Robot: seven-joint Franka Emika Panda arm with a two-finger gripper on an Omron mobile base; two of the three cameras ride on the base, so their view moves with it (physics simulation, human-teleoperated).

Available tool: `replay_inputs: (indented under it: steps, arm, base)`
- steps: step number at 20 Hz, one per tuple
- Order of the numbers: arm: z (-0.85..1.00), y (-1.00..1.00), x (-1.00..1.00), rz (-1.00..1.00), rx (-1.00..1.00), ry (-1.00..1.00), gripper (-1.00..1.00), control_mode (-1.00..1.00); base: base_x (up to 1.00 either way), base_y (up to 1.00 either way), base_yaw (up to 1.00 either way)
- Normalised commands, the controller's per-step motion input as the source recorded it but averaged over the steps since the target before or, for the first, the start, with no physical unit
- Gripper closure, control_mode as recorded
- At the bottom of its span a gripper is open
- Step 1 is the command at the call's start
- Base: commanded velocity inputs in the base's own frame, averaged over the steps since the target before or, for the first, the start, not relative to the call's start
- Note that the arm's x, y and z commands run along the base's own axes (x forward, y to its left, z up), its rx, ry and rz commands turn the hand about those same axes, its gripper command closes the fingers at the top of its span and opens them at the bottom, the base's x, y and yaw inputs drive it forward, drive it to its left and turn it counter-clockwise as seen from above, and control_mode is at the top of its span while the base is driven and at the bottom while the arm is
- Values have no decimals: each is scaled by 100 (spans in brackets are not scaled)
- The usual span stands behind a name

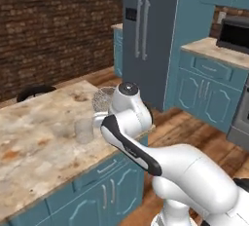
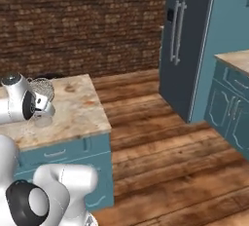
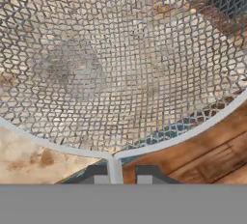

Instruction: Pick the glass cup and strainer and place them in the sink. Then turn on the water.

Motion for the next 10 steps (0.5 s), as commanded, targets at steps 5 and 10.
replay_inputs:
  steps: [5, 10]
  arm:
    - [0, 0, 0, 0, 0, 0, 100, 100]
    - [0, 0, 0, 0, 0, 0, 100, 100]
  base:
    - [-2, -42, -76]
    - [0, -58, -76]
